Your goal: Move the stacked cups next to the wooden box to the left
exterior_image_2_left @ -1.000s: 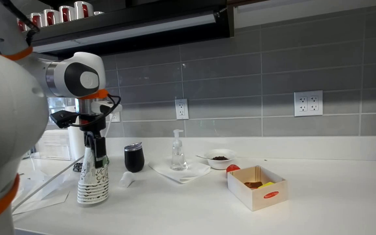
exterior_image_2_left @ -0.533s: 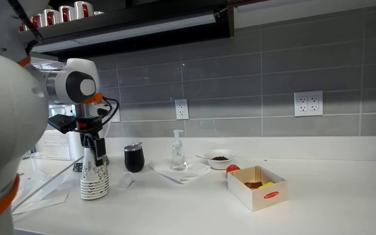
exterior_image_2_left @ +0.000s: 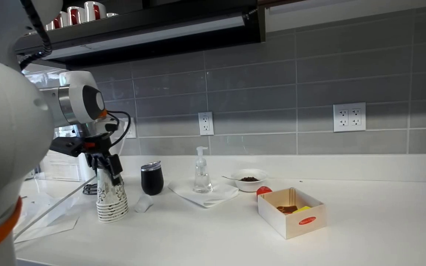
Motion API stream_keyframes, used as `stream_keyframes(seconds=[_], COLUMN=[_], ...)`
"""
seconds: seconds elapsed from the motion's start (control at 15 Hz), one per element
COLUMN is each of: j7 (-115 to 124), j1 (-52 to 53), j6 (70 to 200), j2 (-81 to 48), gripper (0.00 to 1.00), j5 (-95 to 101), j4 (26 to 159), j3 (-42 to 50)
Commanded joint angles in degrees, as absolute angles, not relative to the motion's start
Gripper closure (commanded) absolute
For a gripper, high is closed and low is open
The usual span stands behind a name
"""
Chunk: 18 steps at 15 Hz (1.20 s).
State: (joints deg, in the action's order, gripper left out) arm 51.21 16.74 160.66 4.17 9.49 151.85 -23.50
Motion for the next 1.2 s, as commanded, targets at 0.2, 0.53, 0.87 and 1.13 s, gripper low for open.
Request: stream_keyframes(seconds=[0.2,0.53,0.87,1.13], j7=[51.85,45.31,44.15,44.1], j1=[16.64,17.21,14.94,13.36], j6=[158.32,148.4,138.24,134.8], j2=[4.31,7.77,12.31,15.32], gripper=[0.0,0.0,0.0,0.0], j5=[9.64,1.53,1.04,0.02], j4=[148.96,144.84,142.54,142.84], j3=[-23.15,-20.83,-18.21,-16.48])
